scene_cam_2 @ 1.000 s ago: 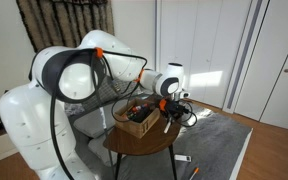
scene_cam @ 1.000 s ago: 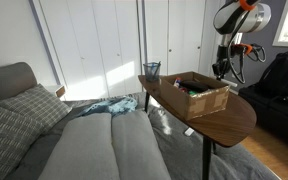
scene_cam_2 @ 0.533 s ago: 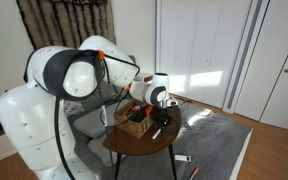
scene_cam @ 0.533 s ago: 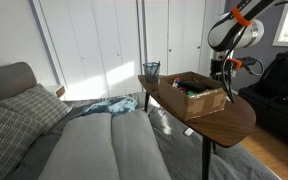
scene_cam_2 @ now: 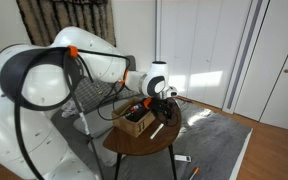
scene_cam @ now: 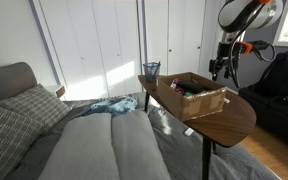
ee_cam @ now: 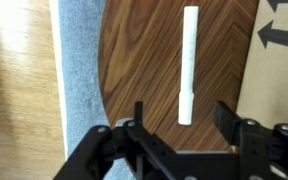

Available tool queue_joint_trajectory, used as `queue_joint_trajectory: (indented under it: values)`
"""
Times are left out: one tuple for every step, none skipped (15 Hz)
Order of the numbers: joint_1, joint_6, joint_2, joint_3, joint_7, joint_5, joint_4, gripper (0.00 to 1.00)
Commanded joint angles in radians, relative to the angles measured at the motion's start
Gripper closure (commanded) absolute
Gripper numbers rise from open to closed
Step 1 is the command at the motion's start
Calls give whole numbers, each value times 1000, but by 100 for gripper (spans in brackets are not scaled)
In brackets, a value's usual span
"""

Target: Remove the white marker from the box and put it on the table

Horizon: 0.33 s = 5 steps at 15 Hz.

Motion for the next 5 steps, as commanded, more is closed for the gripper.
queue_joint_trajectory:
  values:
    - [12, -125, -130, -34, -109, 82, 32, 0]
    - [23, -152, -149, -45, -150, 114, 42, 0]
    - [38, -174, -173, -59, -210, 157, 48, 0]
    - [53, -193, -198, -73, -262, 204, 50, 0]
    - [21, -154, -147, -44, -179, 132, 53, 0]
